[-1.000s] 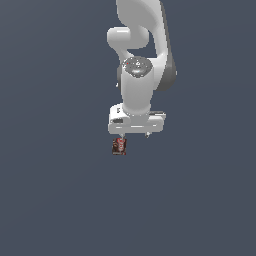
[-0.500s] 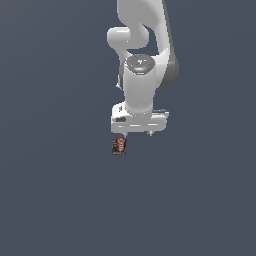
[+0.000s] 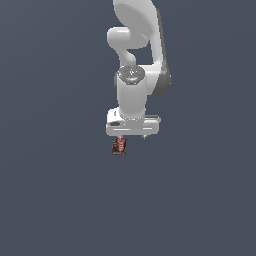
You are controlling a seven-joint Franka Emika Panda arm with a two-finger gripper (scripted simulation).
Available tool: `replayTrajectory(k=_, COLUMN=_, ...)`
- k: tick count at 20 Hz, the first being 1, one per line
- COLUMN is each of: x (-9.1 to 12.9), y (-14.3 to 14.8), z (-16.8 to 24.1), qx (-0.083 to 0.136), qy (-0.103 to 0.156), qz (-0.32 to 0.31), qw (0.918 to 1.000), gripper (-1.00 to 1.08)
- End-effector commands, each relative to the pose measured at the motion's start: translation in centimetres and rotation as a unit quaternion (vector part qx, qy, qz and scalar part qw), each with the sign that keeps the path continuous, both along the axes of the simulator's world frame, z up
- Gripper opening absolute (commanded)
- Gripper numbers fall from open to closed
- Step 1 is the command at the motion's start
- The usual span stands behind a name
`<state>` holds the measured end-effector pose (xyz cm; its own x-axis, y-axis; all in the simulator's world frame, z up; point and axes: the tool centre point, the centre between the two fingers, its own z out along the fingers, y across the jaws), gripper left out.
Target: Pick up the object and move it to a goal position.
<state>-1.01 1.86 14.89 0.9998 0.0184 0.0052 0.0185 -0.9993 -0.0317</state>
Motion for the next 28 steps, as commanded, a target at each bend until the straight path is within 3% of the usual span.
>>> replayTrajectory(k=1, x=-0.4, y=-1.1, z=-1.6, qx=-0.002, qy=0.001, qz=-0.006, qw=1.0, gripper=1.0)
replayTrajectory(k=12, x=-3.0, y=-5.8, z=-7.7, qx=-0.014, qy=0.003, qz=-0.028, qw=0.9995, gripper=1.0)
replayTrajectory(k=21, x=-3.3, y=-6.2, z=-8.5, qx=-0.015, qy=0.003, qz=-0.03, qw=0.9994, gripper=1.0)
replayTrajectory(k=28, x=-3.4, y=-6.2, z=-11.4, qx=-0.016, qy=0.003, qz=-0.03, qw=0.9994, gripper=1.0)
